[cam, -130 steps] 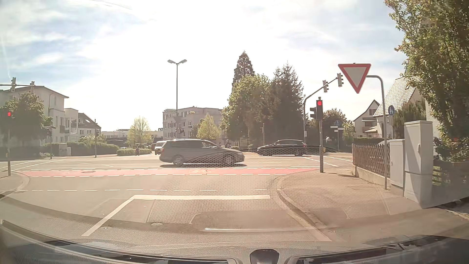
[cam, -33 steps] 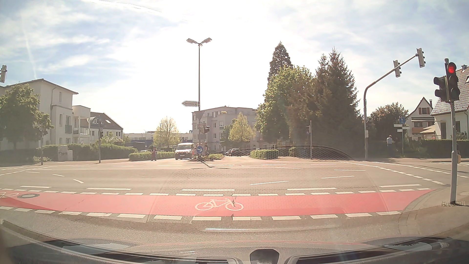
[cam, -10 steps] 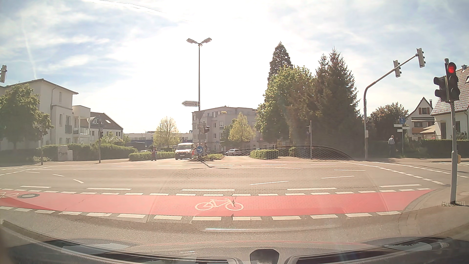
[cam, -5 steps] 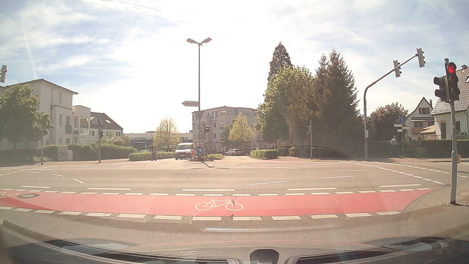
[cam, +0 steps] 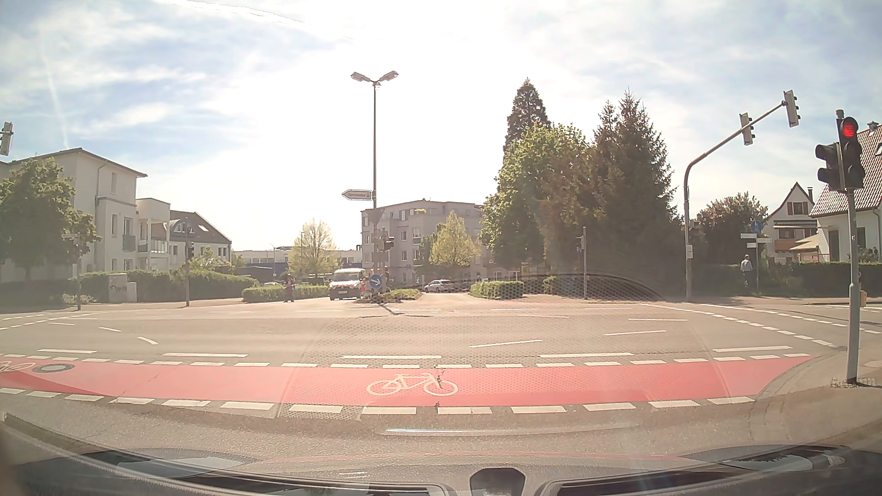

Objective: Follow the waypoints while adhering to traffic rules and regulations

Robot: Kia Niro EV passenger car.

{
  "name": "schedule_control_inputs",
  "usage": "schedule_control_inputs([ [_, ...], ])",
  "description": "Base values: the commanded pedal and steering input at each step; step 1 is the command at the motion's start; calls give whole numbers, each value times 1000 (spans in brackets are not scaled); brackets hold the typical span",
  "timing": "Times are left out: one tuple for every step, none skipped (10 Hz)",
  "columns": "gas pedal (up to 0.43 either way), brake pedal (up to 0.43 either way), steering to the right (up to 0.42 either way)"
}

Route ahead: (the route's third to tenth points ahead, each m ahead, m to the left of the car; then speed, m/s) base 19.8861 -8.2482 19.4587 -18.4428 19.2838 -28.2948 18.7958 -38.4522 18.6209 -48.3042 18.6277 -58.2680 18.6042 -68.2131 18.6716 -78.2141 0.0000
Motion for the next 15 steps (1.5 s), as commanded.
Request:
schedule_control_inputs([
  [0,140,4],
  [0,146,4],
  [0,146,4],
  [0,146,4],
  [0,140,4],
  [0,146,4],
  [0,152,4],
  [0,140,4],
  [0,85,4],
  [0,0,4],
  [0,0,4],
  [0,0,4],
  [0,0,4],
  [0,0,4],
  [67,0,4],
])
